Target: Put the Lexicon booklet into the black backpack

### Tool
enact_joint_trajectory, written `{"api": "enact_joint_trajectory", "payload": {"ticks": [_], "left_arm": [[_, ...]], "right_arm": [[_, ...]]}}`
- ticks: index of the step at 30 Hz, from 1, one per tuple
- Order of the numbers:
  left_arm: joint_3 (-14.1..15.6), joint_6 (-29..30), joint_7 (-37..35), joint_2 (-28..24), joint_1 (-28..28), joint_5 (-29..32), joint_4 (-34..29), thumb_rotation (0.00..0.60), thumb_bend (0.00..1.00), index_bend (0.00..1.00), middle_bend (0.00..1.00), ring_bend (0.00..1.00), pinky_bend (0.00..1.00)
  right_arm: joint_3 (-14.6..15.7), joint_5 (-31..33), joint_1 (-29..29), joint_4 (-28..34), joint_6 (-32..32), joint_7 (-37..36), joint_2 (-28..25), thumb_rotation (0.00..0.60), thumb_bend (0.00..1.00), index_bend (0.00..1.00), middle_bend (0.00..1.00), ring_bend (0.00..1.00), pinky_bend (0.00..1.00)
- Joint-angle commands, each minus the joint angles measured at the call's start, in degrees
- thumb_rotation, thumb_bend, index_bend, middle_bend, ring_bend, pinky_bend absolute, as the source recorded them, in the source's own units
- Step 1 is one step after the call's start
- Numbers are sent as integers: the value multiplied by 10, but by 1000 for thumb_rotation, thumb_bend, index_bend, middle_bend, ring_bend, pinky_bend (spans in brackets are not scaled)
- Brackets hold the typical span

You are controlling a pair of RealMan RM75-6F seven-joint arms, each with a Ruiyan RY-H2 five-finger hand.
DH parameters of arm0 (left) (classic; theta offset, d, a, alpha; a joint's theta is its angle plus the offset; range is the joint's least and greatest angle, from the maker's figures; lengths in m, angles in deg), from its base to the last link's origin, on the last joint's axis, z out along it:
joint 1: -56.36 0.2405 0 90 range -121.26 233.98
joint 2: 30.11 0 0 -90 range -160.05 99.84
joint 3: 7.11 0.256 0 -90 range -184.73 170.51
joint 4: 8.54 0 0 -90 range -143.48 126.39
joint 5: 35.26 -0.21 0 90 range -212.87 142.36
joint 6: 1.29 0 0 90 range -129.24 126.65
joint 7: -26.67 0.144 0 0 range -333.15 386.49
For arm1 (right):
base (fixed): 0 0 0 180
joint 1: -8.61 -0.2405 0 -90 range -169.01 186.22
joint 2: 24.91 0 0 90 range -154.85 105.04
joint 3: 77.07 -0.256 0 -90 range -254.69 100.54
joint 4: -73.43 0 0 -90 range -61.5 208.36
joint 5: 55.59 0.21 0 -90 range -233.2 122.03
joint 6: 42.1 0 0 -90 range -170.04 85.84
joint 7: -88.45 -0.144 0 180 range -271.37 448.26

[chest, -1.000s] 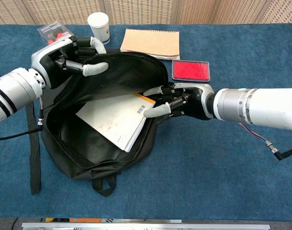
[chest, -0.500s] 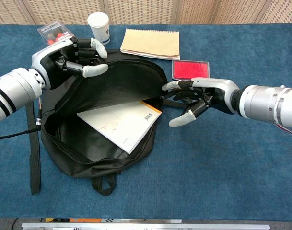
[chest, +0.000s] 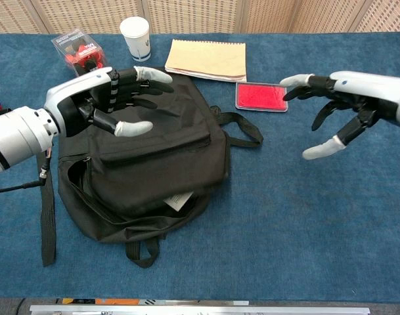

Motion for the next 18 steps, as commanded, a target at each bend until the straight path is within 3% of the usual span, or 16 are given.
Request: {"api": "enact_joint_trajectory", "payload": {"ticks": [1,8,14,18], "left_arm": [[13,8,11,-7,-2,-16,0,600,276,111,74,3,77],[18,53,86,-27,7,-23,10,600,276,123,117,37,80],[28,102,169,-55,27,-31,42,600,276,167,128,64,82],[35,144,208,-66,48,-36,80,600,277,176,129,75,82]], "right_arm": [[-5,-35,25,-8,17,-31,-28,600,0,0,136,57,327],[-9,-89,58,-51,62,-45,-44,600,22,8,169,57,327],[-11,-116,97,-119,145,-22,-29,600,174,194,317,158,350],[0,-150,126,-174,212,42,-2,600,183,231,351,187,375]]}}
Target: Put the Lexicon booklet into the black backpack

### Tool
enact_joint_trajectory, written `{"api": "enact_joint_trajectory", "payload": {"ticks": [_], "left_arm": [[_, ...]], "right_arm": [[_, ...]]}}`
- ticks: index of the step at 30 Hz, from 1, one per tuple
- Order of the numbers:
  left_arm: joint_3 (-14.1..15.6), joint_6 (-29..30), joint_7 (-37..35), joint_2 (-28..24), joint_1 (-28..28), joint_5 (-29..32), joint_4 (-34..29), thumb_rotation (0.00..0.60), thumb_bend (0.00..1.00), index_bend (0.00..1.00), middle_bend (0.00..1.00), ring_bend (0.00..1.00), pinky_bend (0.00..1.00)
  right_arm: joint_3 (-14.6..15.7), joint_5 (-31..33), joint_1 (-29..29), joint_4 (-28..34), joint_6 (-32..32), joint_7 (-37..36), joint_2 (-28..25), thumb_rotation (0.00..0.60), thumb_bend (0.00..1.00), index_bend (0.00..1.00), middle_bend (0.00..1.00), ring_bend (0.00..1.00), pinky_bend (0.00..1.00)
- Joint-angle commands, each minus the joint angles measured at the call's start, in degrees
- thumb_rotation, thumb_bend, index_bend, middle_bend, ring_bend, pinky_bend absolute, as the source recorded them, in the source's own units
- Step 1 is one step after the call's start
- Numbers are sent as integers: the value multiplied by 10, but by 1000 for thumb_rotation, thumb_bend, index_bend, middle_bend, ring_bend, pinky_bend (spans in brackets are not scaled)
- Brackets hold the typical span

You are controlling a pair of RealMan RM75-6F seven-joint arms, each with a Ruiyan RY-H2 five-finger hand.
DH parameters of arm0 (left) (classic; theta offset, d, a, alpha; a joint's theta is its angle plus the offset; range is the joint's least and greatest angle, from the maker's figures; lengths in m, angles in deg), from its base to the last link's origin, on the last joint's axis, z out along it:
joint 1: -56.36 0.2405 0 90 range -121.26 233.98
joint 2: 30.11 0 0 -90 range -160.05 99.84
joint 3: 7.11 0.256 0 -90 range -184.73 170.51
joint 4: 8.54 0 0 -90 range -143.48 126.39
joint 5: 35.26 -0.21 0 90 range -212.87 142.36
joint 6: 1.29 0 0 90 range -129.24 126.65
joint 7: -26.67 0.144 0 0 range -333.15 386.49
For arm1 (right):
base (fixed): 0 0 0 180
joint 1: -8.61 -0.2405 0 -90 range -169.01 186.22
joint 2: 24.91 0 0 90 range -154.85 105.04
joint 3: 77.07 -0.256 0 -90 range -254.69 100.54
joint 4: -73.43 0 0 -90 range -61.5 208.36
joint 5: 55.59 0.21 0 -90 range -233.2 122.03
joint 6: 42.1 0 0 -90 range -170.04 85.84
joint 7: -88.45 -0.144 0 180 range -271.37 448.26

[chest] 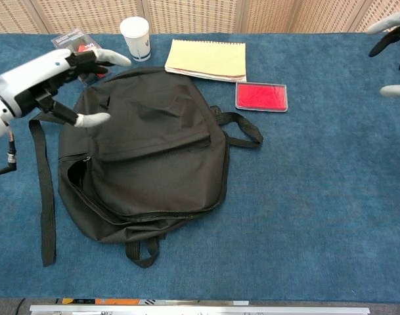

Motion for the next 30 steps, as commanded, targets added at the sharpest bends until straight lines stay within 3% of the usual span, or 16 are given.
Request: {"api": "enact_joint_trajectory", "payload": {"ticks": [1,4,10,23,30], "left_arm": [[9,45,39,-11,25,-7,43,600,277,180,129,75,82],[17,78,70,-14,45,-12,77,600,276,200,129,76,82],[31,146,132,-10,89,-12,132,600,276,205,134,75,82],[57,283,171,-43,208,13,138,600,276,228,137,81,82],[70,315,167,-56,251,14,125,600,277,228,138,81,82]], "right_arm": [[13,-41,38,-59,67,70,29,600,183,238,354,188,376],[23,-61,59,-92,103,98,42,600,178,249,357,188,376],[28,-83,98,-157,173,132,71,600,62,257,357,188,376],[44,-133,150,-202,245,128,101,600,19,257,357,188,377],[43,-151,153,-199,250,117,102,600,12,257,357,188,377]]}}
